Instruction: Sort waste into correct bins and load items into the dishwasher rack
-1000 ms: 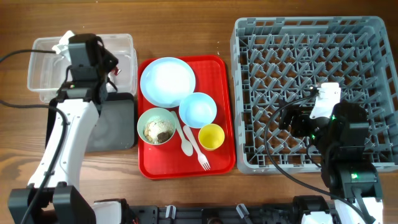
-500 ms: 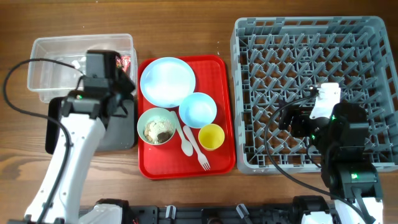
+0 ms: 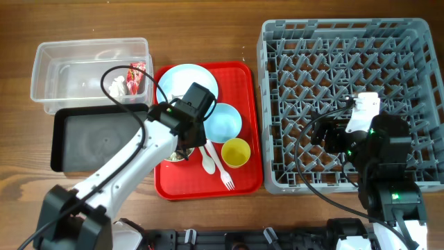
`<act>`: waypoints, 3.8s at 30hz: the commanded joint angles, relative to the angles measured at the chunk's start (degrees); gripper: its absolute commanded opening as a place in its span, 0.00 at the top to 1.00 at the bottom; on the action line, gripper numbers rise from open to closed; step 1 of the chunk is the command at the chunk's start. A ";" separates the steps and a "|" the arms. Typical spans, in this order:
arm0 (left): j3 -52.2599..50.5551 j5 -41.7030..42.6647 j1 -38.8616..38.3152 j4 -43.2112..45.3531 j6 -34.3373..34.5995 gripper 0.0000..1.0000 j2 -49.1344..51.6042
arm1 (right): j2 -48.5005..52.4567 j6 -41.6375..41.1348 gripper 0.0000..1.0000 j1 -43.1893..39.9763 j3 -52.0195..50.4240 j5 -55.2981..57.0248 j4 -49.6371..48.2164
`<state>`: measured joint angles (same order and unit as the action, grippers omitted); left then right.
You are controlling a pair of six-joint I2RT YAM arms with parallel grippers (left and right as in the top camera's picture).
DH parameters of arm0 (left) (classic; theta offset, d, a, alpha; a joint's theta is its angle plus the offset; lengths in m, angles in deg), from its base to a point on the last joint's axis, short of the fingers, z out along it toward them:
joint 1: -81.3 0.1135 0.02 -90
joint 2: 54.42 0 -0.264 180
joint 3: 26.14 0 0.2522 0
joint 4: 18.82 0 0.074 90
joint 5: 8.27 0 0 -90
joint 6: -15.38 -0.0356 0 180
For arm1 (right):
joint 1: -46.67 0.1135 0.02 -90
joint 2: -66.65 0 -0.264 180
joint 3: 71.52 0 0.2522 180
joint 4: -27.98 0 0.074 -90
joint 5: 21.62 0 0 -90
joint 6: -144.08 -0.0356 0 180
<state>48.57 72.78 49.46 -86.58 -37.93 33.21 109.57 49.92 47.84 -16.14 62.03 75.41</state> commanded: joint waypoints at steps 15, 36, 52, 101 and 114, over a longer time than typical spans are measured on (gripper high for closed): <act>-0.42 0.37 -2.58 3.39 -3.50 0.49 9.16 | 0.00 1.03 0.00 -0.28 1.40 0.50 -0.11; -1.31 0.39 -2.56 6.19 -3.48 0.96 12.11 | 0.00 1.03 0.00 -0.28 1.40 0.50 -0.11; 3.04 32.61 31.41 -2.05 -28.44 0.96 -4.55 | 0.00 1.03 0.00 -0.28 1.40 0.50 -0.11; -1.46 44.98 34.82 0.13 -28.70 0.96 -3.32 | 0.00 3.39 0.00 -0.28 1.40 3.52 -0.66; -1.86 10.99 4.52 8.11 -14.75 0.95 2.47 | 0.00 3.98 0.00 -0.28 1.38 0.70 1.79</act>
<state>46.40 87.66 55.34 -80.02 -54.93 32.97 109.57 52.93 47.84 -16.11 64.98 76.70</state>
